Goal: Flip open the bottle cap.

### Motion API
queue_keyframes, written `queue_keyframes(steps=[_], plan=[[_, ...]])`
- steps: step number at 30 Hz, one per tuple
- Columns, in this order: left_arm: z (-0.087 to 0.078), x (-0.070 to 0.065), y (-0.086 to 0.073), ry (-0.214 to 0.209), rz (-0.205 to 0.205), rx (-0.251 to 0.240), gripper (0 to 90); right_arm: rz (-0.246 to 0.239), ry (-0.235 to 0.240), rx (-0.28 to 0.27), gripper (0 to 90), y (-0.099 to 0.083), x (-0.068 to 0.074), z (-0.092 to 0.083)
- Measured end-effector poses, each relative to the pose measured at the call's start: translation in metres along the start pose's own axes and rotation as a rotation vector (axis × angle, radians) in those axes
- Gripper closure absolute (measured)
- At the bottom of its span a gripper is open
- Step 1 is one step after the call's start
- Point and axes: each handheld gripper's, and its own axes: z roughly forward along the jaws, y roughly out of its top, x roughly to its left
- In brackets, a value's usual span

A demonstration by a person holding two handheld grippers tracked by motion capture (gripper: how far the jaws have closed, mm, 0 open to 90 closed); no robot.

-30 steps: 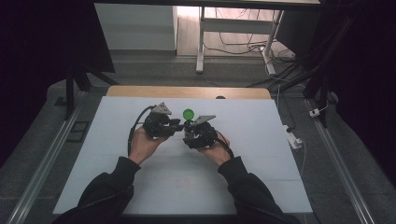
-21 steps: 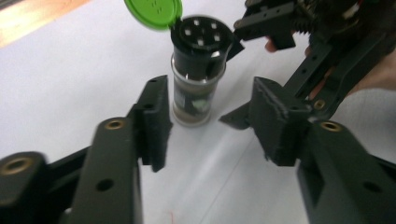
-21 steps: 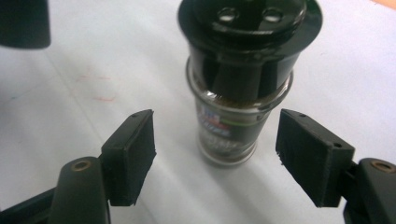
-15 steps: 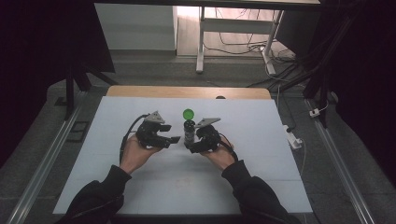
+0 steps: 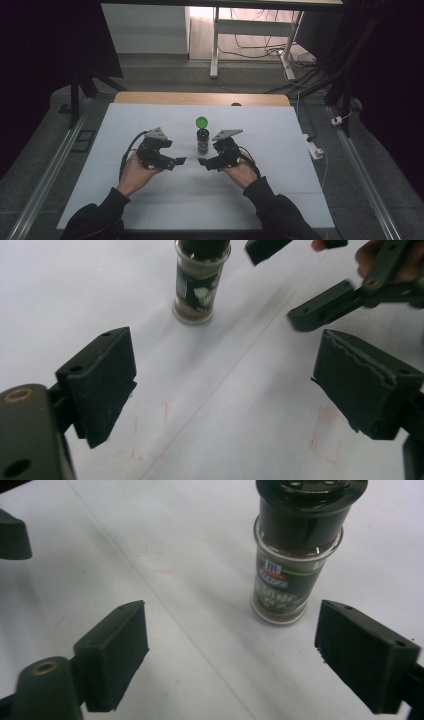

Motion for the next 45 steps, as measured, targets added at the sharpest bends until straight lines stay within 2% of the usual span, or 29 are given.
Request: queue_keyframes(steps=[9,18,22,26,33,37,39,45], plan=[[-0.019,-0.007,-0.017,0.0,-0.011,0.0,3.6,0.019,0.017,0.018,3.0,-0.011,0.004,-0.015],[-0.042,-0.013,-0.039,-0.002,-0.025,-0.013,0.0,0.034,0.06,0.005,0.0,-0.026,0.008,-0.04],[-0.053,-0.015,-0.05,-0.004,-0.039,-0.026,0.0,0.031,0.075,0.024,0.0,-0.034,0.012,-0.05],[-0.063,-0.017,-0.061,0.001,-0.053,-0.041,0.0,0.006,0.048,0.055,0.0,-0.043,0.015,-0.06],[-0.081,-0.024,-0.079,0.02,-0.064,-0.053,0.0,0.045,0.02,-0.001,0.0,-0.057,0.019,-0.087],[-0.092,-0.027,-0.09,0.03,-0.077,-0.069,0.0,0.049,-0.042,-0.018,0.0,-0.068,0.021,-0.103],[-0.097,-0.028,-0.096,0.038,-0.088,-0.076,0.0,0.059,-0.067,-0.028,0.0,-0.075,0.021,-0.112],[-0.115,-0.029,-0.116,0.073,-0.127,-0.092,0.0,0.12,-0.095,-0.056,0.0,-0.097,0.018,-0.139]])
